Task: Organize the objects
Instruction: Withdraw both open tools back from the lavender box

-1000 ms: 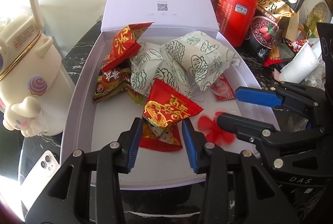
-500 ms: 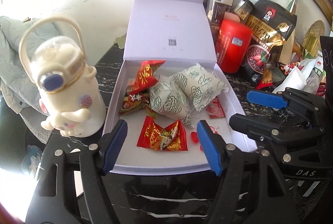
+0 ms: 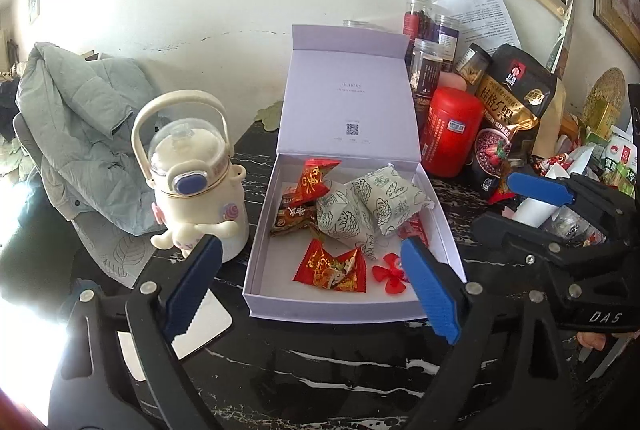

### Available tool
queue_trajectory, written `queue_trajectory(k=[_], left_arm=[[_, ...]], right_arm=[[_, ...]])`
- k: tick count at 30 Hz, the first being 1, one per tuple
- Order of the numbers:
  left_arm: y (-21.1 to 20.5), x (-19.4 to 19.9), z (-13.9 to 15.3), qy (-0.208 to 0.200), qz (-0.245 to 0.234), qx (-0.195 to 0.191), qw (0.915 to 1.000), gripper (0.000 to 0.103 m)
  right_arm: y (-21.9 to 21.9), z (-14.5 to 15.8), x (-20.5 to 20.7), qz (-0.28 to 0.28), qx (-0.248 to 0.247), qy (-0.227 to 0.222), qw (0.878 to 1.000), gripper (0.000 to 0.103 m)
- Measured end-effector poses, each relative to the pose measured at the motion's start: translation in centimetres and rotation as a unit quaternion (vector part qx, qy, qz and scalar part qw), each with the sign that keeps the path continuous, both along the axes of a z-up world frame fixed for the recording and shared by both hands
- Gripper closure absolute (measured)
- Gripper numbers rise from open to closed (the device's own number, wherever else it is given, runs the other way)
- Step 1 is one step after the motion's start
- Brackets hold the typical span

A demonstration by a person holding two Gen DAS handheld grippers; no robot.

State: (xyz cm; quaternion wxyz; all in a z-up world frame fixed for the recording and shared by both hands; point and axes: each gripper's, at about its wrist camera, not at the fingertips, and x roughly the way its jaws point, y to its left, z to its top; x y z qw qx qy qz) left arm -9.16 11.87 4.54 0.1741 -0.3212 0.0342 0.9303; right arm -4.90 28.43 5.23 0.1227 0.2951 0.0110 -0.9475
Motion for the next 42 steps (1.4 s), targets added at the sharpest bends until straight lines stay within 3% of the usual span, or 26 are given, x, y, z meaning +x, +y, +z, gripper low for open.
queue_trajectory(k=[3, 9, 19, 33, 42], left_arm=[[-1.0, 1.2, 1.1, 0.005, 0.015, 0.004, 0.9999, 0.011], [-2.4, 3.6, 2.9, 0.024, 0.043, 0.003, 0.9988, 0.0], [-3.2, 7.2, 3.8, 0.043, 0.078, -0.021, 0.9958, 0.0], [-2.3, 9.9, 0.4, 0.021, 0.105, -0.058, 0.9925, 0.0], [-2.8, 10.4, -0.8, 0.006, 0.113, -0.054, 0.9922, 0.0]], right_arm=[[-0.5, 0.6, 1.3, -0.004, 0.007, 0.001, 1.0, 0.011], [-1.1, 1.8, 4.2, -0.027, 0.034, 0.009, 0.999, 0.009], [-1.0, 1.1, 7.3, -0.014, 0.035, -0.013, 0.999, 0.009], [-0.9, -0.8, 8.3, -0.001, 0.038, -0.031, 0.999, 0.009], [-1.4, -1.7, 8.3, 0.007, 0.044, -0.038, 0.998, 0.009]])
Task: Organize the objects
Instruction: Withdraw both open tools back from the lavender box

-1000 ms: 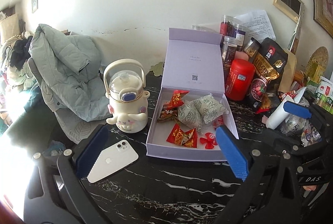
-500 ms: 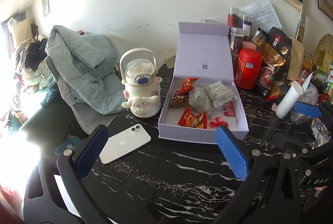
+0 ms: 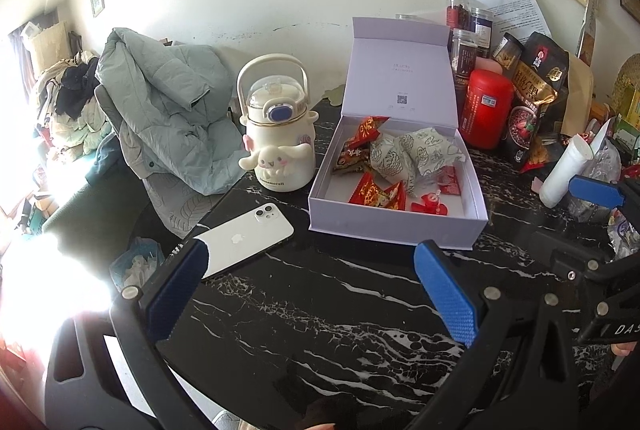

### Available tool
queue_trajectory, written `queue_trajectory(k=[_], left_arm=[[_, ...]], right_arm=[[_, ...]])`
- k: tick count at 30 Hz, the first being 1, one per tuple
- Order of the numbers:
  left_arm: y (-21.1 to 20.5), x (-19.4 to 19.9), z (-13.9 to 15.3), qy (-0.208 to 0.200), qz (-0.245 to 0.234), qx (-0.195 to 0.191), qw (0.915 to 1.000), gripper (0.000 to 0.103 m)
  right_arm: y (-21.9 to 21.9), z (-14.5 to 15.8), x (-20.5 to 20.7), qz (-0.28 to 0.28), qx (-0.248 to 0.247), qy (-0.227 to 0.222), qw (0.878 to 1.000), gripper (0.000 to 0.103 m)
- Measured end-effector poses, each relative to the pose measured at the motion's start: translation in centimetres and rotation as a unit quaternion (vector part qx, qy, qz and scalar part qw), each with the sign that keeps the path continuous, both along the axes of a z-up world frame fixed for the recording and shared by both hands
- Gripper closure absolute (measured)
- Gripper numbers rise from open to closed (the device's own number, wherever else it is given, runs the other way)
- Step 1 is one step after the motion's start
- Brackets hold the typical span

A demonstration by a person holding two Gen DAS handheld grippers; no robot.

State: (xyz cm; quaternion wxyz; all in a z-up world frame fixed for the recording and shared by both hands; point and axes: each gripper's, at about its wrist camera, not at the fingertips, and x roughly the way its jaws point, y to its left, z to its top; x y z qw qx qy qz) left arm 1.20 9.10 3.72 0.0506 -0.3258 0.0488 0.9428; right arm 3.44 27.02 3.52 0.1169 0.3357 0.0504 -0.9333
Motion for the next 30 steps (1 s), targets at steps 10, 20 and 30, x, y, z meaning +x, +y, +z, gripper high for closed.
queue_trajectory(k=[10, 20, 30], left_arm=[[0.0, -0.2, -0.8, -0.017, -0.001, -0.001, 0.9999, 0.0], [-0.5, -0.2, -1.2, -0.028, 0.001, 0.006, 0.9996, 0.0], [-0.5, -0.1, -1.5, -0.032, 0.005, -0.003, 0.9995, 0.0]], right_arm=[[0.0, -0.2, -0.1, 0.003, 0.001, -0.002, 1.0, 0.009], [-0.2, -0.5, -0.1, 0.005, 0.007, -0.006, 1.0, 0.009], [-0.3, -0.5, -0.3, 0.004, 0.01, -0.008, 1.0, 0.009]])
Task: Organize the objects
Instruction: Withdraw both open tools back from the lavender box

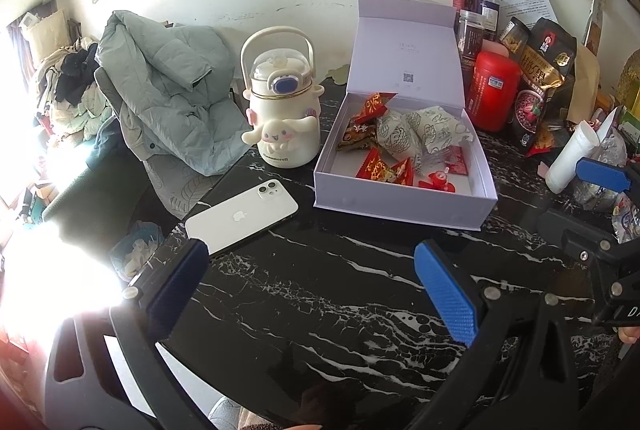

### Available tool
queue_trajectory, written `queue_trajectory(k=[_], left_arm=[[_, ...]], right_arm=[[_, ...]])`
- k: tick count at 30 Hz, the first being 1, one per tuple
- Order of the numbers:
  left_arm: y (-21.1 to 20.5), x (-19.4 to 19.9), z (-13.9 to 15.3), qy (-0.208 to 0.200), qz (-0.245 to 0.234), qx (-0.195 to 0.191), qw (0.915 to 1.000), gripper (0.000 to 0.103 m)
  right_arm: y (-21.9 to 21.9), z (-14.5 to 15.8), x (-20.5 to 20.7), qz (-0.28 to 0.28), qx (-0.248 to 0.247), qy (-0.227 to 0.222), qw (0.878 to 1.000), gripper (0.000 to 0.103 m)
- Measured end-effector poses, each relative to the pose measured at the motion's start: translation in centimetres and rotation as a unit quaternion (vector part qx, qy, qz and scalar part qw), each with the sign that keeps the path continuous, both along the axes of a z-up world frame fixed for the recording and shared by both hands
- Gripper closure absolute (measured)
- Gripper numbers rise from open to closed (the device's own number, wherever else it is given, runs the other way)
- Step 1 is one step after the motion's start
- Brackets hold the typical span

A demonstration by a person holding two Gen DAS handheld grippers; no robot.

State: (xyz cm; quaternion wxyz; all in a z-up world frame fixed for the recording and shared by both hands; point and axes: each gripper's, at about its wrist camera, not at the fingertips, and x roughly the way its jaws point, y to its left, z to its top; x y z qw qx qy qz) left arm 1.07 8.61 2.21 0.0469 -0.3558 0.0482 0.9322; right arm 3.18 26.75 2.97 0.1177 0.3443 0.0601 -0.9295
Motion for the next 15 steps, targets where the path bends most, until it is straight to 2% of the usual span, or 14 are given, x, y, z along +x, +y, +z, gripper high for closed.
queue_trajectory(k=[9, 15], left_arm=[[0.2, 0.0, -0.2, 0.0, -0.011, -0.001, 0.9999, 0.0], [0.4, -0.3, 0.0, 0.011, -0.011, -0.009, 0.9998, 0.0]], right_arm=[[0.2, -0.2, -0.3, -0.01, 0.001, -0.001, 1.0, 0.009], [0.4, -1.0, -1.2, -0.025, -0.006, -0.024, 0.999, 0.009]])
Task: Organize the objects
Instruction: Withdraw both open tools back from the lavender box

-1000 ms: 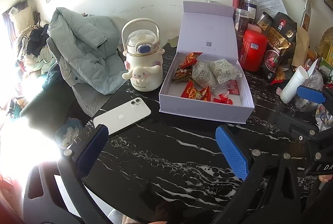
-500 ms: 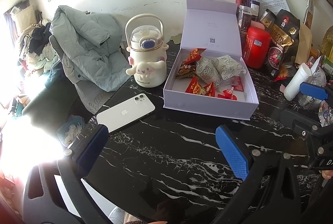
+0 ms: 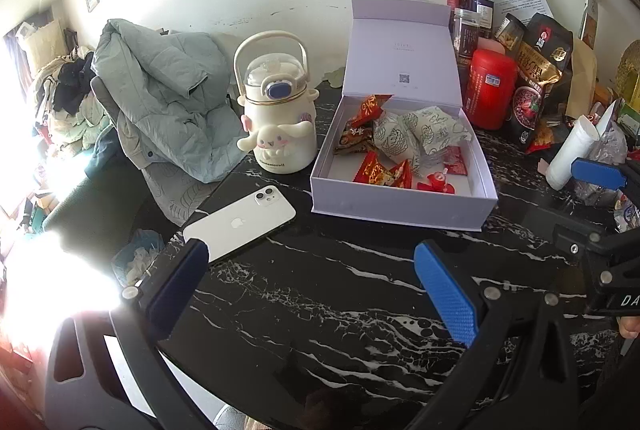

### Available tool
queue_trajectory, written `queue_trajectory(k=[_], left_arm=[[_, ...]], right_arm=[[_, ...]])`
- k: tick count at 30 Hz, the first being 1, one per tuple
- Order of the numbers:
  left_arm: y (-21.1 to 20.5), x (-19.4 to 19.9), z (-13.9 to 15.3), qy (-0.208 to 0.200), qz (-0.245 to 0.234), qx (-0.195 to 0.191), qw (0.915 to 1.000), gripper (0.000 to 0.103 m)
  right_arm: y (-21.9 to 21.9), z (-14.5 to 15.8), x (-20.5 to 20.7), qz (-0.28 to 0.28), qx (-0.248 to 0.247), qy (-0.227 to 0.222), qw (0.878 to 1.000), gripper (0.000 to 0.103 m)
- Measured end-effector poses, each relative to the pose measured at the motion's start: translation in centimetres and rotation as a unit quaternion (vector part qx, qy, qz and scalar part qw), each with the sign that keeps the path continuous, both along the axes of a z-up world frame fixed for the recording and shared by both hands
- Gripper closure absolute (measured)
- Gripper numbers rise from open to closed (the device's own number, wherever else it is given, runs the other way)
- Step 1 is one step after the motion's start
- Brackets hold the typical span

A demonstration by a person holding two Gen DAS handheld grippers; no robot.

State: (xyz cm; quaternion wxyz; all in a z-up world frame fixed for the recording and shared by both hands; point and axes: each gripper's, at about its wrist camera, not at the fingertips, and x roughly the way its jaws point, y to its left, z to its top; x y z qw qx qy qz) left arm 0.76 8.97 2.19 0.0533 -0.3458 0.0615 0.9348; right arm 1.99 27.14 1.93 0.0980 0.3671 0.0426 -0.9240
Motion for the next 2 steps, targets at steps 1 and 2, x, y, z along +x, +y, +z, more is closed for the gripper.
queue_trajectory(k=[1, 2], left_arm=[[0.02, -0.05, 0.02, 0.001, -0.002, 0.001, 1.0, 0.0], [0.06, -0.11, 0.01, 0.0, -0.005, 0.001, 1.0, 0.0]], right_arm=[[0.1, -0.05, -0.12, -0.003, -0.002, -0.002, 1.0, 0.009], [0.23, -0.08, -0.24, -0.006, -0.004, -0.003, 1.0, 0.009]])
